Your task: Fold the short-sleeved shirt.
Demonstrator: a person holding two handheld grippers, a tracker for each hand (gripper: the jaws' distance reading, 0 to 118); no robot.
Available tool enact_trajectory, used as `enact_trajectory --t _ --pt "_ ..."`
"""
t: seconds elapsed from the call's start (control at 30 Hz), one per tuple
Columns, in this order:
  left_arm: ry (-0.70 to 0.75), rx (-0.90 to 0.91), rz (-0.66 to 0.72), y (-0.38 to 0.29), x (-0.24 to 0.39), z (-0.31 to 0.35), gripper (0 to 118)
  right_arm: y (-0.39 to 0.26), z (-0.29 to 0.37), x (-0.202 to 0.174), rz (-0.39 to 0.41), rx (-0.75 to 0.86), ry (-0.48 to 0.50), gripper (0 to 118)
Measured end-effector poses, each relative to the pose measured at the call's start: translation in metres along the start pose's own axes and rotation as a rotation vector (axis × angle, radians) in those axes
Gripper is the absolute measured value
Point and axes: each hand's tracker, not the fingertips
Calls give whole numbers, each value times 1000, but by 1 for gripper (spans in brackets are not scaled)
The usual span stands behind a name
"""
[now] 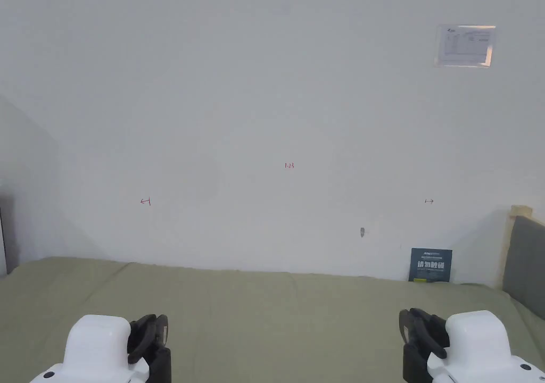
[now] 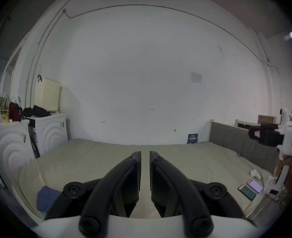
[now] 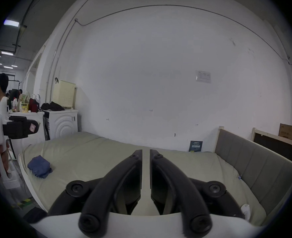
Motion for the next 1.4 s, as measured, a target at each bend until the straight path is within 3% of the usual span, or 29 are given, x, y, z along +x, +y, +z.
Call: enact_trajectory --t 0.03,0.13,0.33,0.37,0.4,0.43,0.47,0.63,0.7,0.77,1.03,1.17,1.27,1.4 --pt "33 3 -41 0 5 0 11 0 1 -2 9 2 -22 11" --pt "-41 1 4 -2 9 0 12 1 2 -2 28 -7 -25 12" --pt "-47 3 -6 -4 18 -1 19 -1 6 4 -37 -18 -12 20" --pt "-49 4 -9 -3 18 -1 26 -1 7 5 -37 -16 -12 22" --pt "-49 6 -9 -3 19 -1 39 -2 7 5 -38 -15 -13 25" --pt "-48 10 -9 -3 19 -1 61 -2 8 5 -38 -17 -13 33" --pt "-53 13 -7 -2 19 0 71 -3 8 4 -38 -18 -12 41" --pt "-70 11 -4 -2 23 0 118 -3 7 -2 -34 -31 2 106" --pt "-58 10 -23 -4 26 3 118 -2 7 -5 -15 -27 -17 118" --pt "-68 18 -24 -1 28 4 118 0 9 -6 -22 -19 -33 118" --pt "-70 4 -25 -3 32 5 118 8 11 -6 -138 -41 73 118" --pt "-53 19 -9 -3 29 6 118 12 8 -16 -112 -131 -114 118" --pt "-51 23 13 -2 24 6 118 12 3 -12 -135 -150 -99 118" --pt "-42 27 23 -1 22 8 118 13 5 -3 -252 -149 -74 118"
